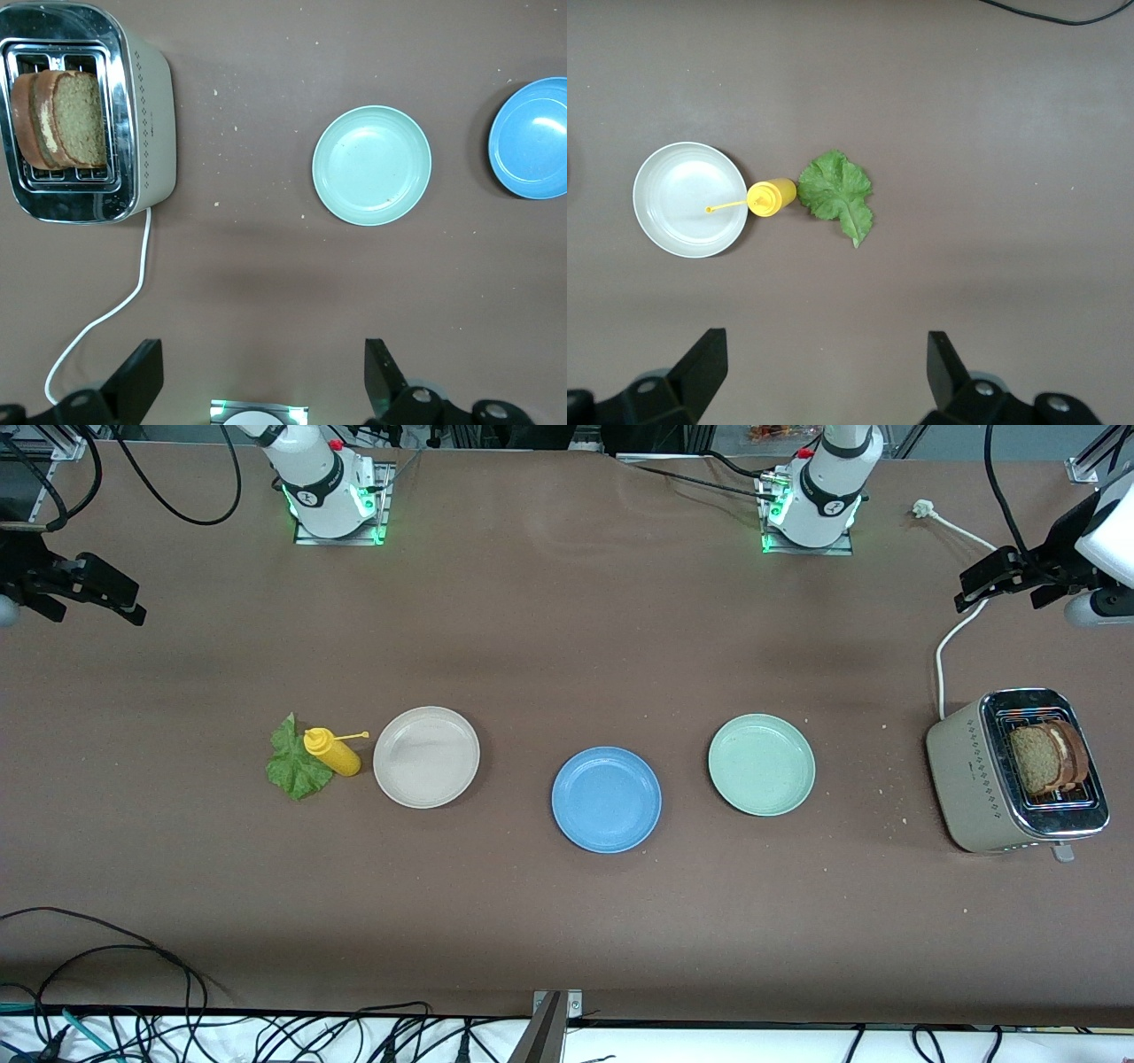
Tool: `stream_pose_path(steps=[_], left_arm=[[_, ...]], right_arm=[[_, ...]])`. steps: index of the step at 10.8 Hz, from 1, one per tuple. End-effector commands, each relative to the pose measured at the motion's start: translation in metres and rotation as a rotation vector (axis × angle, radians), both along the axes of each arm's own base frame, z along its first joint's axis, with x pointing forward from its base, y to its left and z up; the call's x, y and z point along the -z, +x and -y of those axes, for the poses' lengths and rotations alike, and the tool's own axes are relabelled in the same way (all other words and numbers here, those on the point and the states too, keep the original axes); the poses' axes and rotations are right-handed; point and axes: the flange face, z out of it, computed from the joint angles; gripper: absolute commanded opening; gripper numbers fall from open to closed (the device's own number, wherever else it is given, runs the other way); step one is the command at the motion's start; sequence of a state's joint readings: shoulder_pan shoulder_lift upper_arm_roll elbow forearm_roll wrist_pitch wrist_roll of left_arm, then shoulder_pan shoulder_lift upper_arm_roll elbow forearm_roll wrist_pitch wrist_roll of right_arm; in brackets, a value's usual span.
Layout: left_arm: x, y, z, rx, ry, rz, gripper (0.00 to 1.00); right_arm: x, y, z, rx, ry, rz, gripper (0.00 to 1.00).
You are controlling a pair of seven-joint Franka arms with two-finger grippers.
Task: Make sandwich in blue plate with both arms
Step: 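Lower the left gripper over the toaster onto a bread slice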
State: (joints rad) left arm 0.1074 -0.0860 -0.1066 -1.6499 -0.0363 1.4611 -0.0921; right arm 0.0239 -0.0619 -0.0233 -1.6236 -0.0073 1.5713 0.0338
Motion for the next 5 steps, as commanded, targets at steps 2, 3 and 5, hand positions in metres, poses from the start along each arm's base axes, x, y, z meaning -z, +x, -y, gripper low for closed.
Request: stream_pose_path(steps=[2, 3, 5], left_arm=[[0.042, 0.026, -0.040, -0.022, 0.059, -0.087, 1.00], [0.048, 0.034, -0.050, -0.023, 0.098, -0.095, 1.00], [0.069, 0.056, -0.073, -0.015, 0.142, -0.127, 1.00]], right_arm=[[-0.005, -0.001, 0.002, 0.002, 0.012, -0.005, 1.00], [-0.004, 0.000, 0.002, 0.002, 0.012, -0.007, 1.00], [-0.004, 0.000, 0.002, 0.002, 0.012, -0.007, 1.00]])
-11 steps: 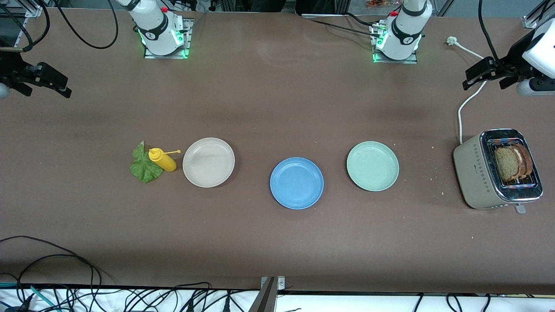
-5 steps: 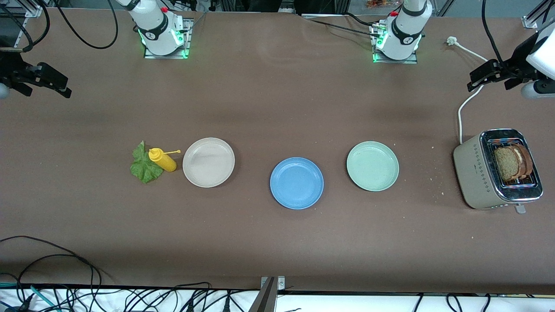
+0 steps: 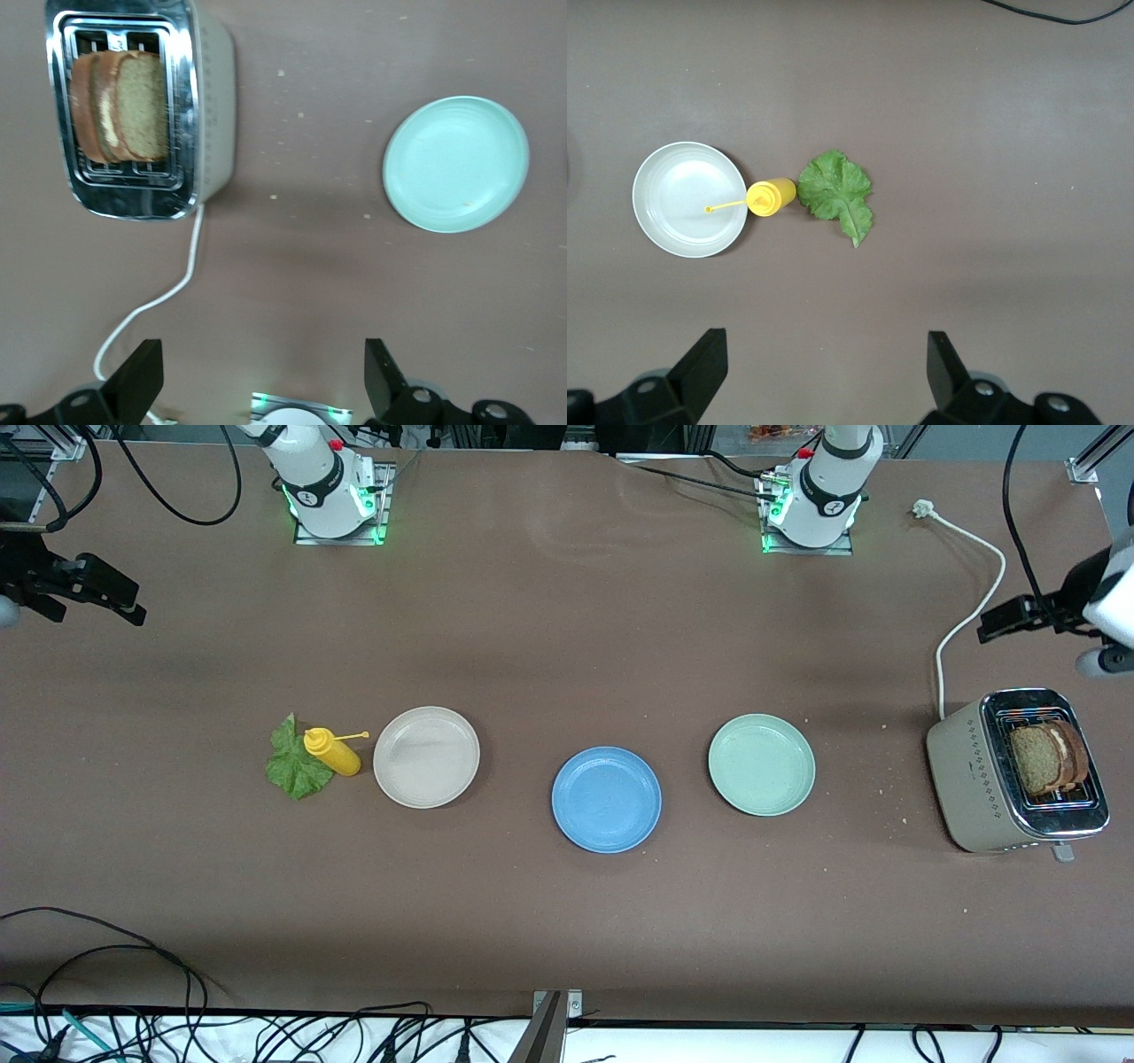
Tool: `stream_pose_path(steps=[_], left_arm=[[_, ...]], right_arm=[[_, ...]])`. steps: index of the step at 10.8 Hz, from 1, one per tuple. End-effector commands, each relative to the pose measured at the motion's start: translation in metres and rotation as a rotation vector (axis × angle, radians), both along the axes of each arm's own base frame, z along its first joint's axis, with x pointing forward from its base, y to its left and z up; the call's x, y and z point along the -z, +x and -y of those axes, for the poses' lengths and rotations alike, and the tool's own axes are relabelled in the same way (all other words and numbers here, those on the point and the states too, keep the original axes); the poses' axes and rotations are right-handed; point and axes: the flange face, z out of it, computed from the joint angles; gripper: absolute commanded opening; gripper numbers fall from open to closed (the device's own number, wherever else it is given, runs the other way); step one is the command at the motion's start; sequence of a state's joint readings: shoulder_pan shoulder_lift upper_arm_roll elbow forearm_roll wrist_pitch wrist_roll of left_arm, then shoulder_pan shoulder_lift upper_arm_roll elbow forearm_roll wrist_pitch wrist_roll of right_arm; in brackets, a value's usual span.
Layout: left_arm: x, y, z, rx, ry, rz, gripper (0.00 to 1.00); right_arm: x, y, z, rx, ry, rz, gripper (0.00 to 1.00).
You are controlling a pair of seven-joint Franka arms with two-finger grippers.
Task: Make sandwich in blue plate with both arms
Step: 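Lower the left gripper over the toaster onto a bread slice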
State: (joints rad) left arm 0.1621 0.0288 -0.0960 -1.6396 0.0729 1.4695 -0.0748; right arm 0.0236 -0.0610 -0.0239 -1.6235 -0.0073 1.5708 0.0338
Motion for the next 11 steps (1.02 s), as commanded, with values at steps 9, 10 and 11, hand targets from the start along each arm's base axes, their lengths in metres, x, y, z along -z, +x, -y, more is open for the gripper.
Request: stream_pose_path(steps=[9, 10, 11], left_arm=[[0.138, 0.089, -0.103, 0.109, 0.054, 0.018, 1.00], [0.146, 0.090, -0.104, 0.113, 0.056, 0.007, 1.00], [0.150, 0.091, -0.106, 0.112, 0.057, 0.003, 1.00]], right_arm=[[-0.005, -0.003, -0.002, -0.005, 0.007, -0.016, 1.00], [-0.005, -0.003, -0.004, -0.009, 0.007, -0.014, 1.00], [-0.006, -0.003, -0.007, -0.014, 0.007, -0.013, 1.00]])
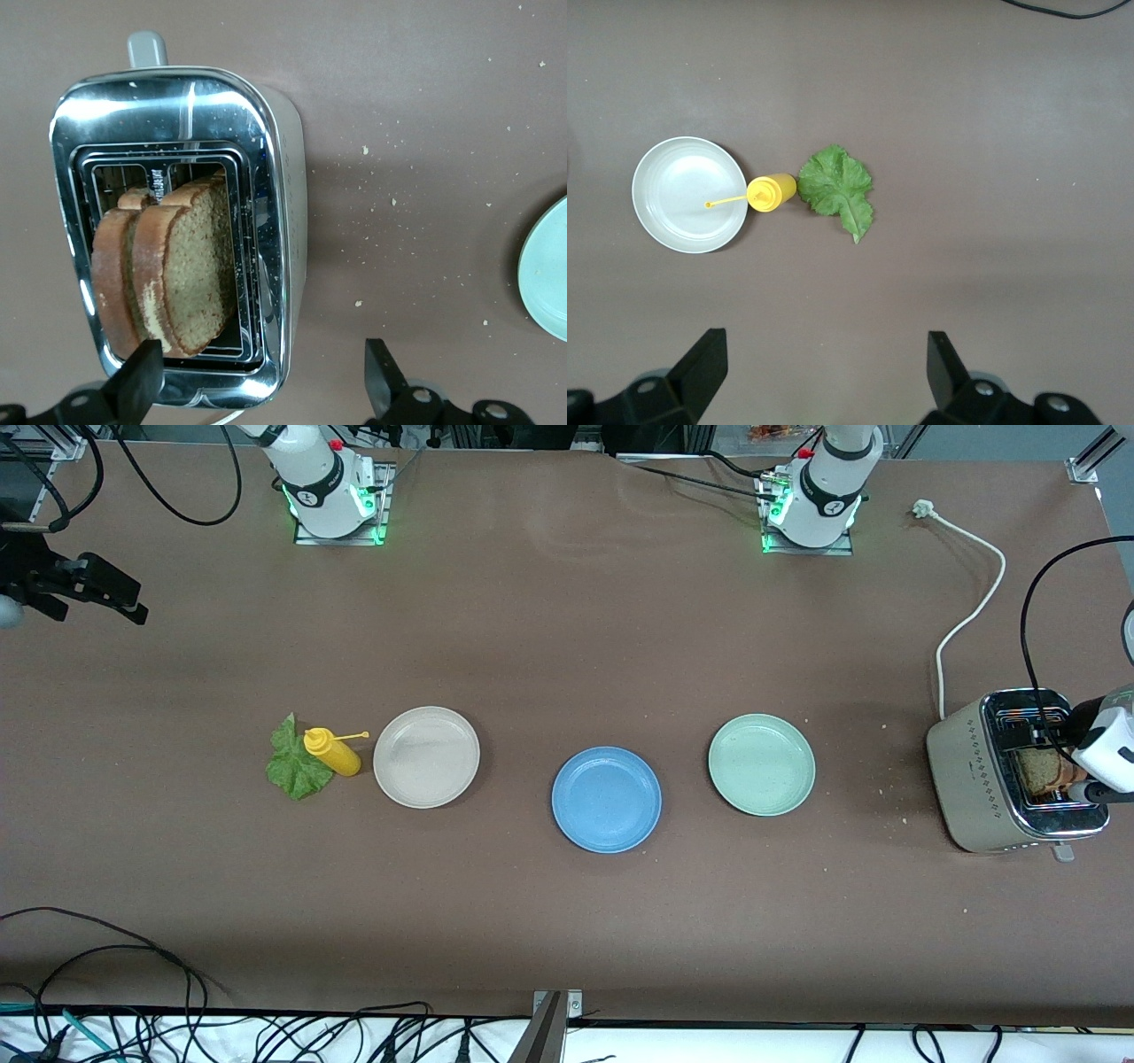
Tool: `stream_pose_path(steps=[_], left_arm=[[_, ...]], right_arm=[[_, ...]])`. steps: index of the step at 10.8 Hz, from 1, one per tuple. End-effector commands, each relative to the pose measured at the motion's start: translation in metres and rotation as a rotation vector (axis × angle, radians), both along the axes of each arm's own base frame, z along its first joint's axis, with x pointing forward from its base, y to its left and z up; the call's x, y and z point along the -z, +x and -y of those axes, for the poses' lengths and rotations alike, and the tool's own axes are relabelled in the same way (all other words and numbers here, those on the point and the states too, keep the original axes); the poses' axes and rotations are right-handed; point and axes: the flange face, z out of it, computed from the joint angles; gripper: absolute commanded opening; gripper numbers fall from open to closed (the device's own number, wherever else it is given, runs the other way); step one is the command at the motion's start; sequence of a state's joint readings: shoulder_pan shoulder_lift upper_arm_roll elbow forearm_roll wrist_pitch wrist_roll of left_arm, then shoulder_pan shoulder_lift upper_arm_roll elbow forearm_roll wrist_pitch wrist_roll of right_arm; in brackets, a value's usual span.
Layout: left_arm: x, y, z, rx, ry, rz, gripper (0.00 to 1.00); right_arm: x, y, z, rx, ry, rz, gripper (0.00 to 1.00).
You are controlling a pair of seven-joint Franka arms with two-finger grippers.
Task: Make sandwich in blue plate with both arms
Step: 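Lower the left gripper over the toaster onto a bread slice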
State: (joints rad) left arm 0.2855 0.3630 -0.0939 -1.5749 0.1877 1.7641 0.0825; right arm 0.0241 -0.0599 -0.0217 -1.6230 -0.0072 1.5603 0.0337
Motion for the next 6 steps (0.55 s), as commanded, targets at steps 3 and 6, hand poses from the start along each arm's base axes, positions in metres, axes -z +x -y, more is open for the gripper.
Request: stream_pose_path(steps=[3, 6], left_arm=[[0.016, 0.006, -0.020, 0.037, 0.002, -0.018, 1.00], [0.028, 0.005, -0.039, 0.044, -0.008, -0.023, 1.00]], right_arm=[[-0.007, -0.003, -0.007, -0.015, 0.010, -0.003, 1.00], [-0.007, -0.003, -0.005, -0.010, 0.011, -0.003, 1.00]])
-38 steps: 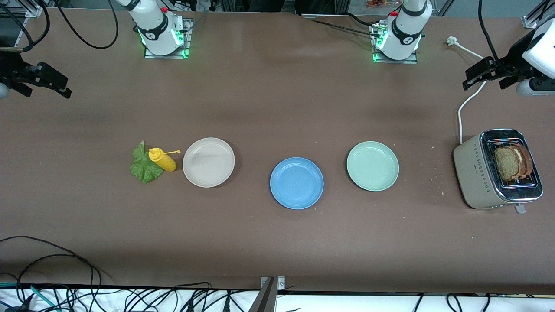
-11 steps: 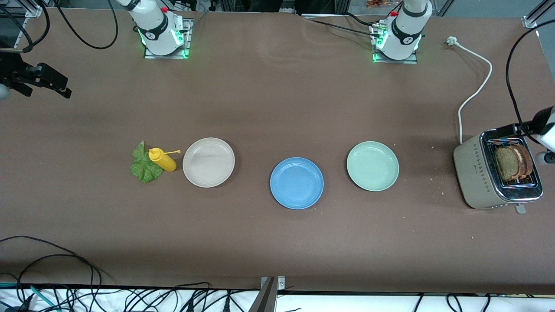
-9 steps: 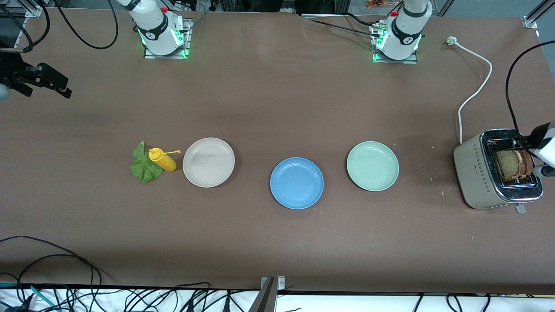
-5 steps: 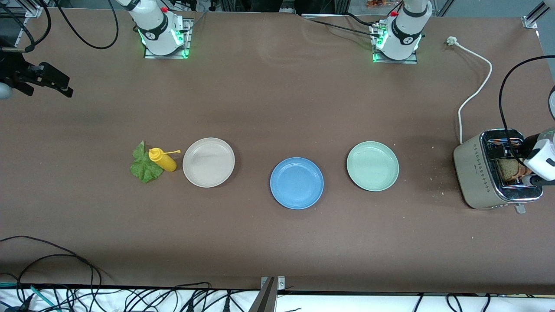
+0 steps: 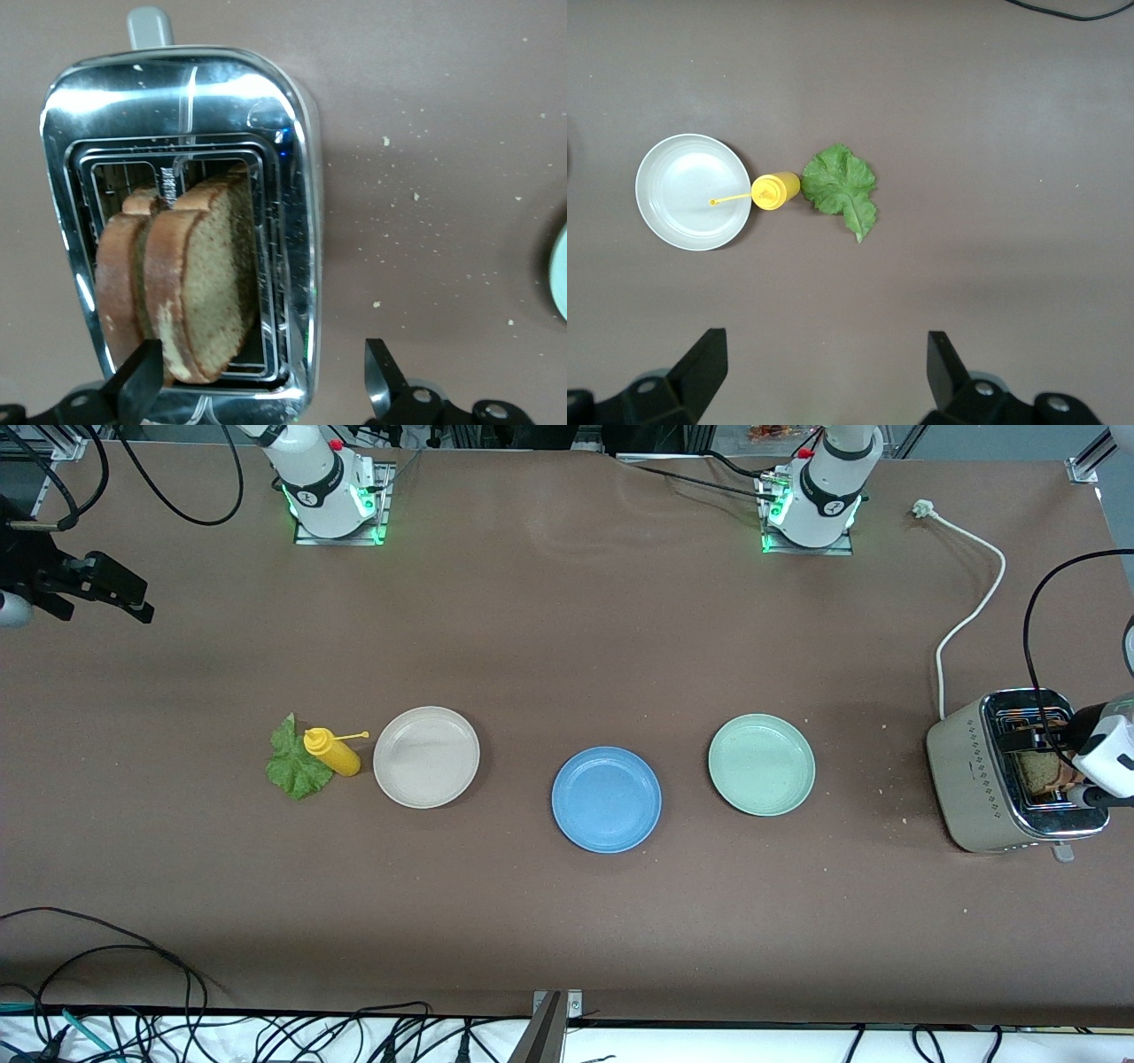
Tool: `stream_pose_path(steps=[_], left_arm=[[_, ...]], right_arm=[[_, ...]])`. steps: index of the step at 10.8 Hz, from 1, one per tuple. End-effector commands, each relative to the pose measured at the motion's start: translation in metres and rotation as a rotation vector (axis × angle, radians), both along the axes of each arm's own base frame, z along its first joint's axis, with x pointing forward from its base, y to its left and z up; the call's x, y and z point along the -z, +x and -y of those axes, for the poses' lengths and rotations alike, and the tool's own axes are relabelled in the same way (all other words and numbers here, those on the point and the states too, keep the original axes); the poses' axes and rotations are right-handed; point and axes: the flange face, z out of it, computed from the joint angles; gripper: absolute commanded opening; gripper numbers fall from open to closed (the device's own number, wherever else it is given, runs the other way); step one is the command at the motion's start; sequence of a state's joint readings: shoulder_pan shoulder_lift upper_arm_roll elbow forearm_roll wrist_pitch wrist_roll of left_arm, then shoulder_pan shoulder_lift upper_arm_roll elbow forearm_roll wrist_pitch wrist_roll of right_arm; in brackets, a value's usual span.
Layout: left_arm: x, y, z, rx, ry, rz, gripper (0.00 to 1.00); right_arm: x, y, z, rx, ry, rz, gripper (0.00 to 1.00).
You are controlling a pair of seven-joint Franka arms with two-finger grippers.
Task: Make sandwich in blue plate with both arms
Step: 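Grasp the bread slice with the left gripper and lift it out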
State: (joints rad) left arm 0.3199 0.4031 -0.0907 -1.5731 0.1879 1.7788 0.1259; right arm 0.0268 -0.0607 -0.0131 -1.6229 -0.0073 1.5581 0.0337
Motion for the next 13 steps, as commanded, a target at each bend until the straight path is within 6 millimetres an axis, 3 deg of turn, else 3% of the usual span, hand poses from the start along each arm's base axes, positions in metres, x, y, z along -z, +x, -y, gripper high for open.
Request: stream_pose_path(steps=[1, 7, 8, 9, 13], left_arm=[[0.007, 0.006, -0.014, 0.039, 0.006, 0.001, 1.00], [0.019, 0.004, -0.023, 0.027, -0.001, -0.017, 1.00], [0.021, 0.004, -0.023, 0.027, -0.002, -0.020, 0.94], [0.022, 0.004, -0.023, 0.028, -0.002, -0.020, 0.86], [0.016, 0.004, -0.024, 0.065, -0.008, -0.015, 0.29]], right_arm=[[-0.007, -0.002, 0.001, 0.000, 0.010, -0.002, 1.00], [-0.007, -0.002, 0.001, 0.000, 0.010, -0.002, 1.00], [-0.007, -0.002, 0.001, 0.000, 0.010, -0.002, 1.00], [-0.007, -0.002, 0.001, 0.000, 0.010, -0.002, 1.00], [-0.007, -0.002, 0.000, 0.000, 0.012, -0.002, 1.00]])
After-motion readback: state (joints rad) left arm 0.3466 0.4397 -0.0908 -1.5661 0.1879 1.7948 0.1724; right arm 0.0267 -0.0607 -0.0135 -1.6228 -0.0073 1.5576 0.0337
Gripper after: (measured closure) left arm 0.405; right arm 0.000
